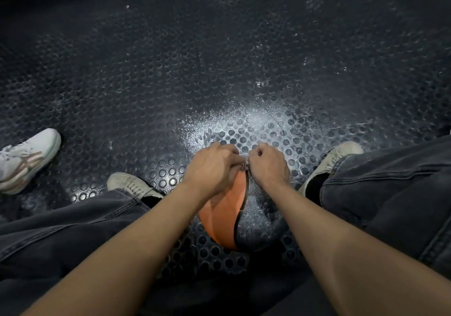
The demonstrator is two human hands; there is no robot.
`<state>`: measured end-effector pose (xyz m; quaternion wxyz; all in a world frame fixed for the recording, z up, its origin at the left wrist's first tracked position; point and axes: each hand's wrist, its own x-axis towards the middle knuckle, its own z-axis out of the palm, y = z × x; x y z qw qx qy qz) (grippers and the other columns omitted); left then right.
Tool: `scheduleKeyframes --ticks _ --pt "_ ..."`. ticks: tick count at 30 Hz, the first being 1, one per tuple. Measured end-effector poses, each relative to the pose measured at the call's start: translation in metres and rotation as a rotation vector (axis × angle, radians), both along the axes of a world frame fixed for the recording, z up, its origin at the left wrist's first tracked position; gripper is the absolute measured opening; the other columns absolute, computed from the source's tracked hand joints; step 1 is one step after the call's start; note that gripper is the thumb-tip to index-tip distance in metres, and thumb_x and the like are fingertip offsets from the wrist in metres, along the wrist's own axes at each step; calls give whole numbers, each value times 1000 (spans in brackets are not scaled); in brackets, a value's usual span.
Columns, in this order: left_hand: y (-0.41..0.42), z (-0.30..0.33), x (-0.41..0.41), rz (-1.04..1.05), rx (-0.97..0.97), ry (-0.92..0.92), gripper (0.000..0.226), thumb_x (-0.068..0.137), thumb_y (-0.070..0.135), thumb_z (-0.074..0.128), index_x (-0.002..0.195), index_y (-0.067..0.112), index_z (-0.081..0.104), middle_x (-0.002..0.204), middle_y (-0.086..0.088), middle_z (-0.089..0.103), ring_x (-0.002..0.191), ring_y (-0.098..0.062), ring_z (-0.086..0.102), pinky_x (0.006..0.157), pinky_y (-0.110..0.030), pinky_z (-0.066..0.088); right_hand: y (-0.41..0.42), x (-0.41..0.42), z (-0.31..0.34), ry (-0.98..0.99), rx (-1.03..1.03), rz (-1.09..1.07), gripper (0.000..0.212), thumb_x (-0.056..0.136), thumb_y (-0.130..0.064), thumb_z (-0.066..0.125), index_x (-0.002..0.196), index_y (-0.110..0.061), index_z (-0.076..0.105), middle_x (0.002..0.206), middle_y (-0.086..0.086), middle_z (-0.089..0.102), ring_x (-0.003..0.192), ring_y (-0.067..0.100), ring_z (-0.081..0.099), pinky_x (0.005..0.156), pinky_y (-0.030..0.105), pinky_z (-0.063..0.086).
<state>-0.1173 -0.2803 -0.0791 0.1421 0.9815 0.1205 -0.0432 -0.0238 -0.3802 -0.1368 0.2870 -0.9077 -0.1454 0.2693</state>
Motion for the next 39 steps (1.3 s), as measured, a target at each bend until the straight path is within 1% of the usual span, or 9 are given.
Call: scheduleKeyframes --ticks 6,11,17,22,26,29,32,36,39 --pt "-6 9 -29 -269 -92 -2 33 92 42 42 107 32 70 100 13 65 76 -7 48 63 -22 43 -6 6 1 25 8 -14 27 100 -28 45 74 -21 48 85 -2 59 70 16 51 66 32 44" --pt "5 -6 9 13 -95 -1 23 95 35 53 108 30 71 100 13 64 87 -6 54 69 -15 39 -6 3 -2 8 0 -40 28 100 -30 46 72 -24 46 84 0 59 72 18 52 74 37 50" --pt "-8 11 -31 -365 -120 -15 29 94 43 44 105 35 70 95 14 63 75 -6 48 63 -19 33 -12 11 -2 39 -17 -69 30 101 -28 45 71 -25 44 77 -4 53 66 14 45 62 29 35" --pt "-4 -3 1 -4 -120 -76 20 94 31 57 104 28 73 93 9 63 80 -12 56 63 -23 40 -10 8 -1 27 -28 -99 30 100 -29 42 70 -24 42 77 -3 51 69 15 46 66 32 41" --pt "-12 2 -48 -231 -130 -74 26 96 39 47 106 32 70 99 9 63 76 -9 51 63 -24 41 -17 12 -3 53 -73 -198 28 100 -30 44 72 -23 46 80 -2 56 72 17 50 71 32 43" --pt "-10 -1 -53 -112 -144 -104 27 95 40 47 104 32 71 98 10 62 77 -8 48 63 -25 44 -15 10 4 62 -23 -139 21 101 -31 48 82 -24 53 83 -4 58 68 13 50 63 26 36" --pt "-24 -6 -23 113 -110 -168 20 93 32 56 100 25 73 92 8 60 75 -12 48 61 -36 48 -13 -1 9 41 66 37 14 99 -37 52 92 -30 61 90 -10 60 74 12 56 67 26 43" --pt "-15 -9 -61 -106 -187 -160 23 95 38 53 106 29 71 102 8 61 82 -10 52 68 -28 48 -18 -2 11 25 19 -9 26 99 -42 50 84 -25 63 79 -9 62 71 14 57 72 28 43" --pt "3 -10 -77 -46 -213 -178 20 94 35 57 104 28 73 103 6 63 86 -11 58 72 -32 53 -13 -2 13 40 -20 -18 27 101 -42 47 88 -25 63 73 -11 59 64 10 53 69 22 36"
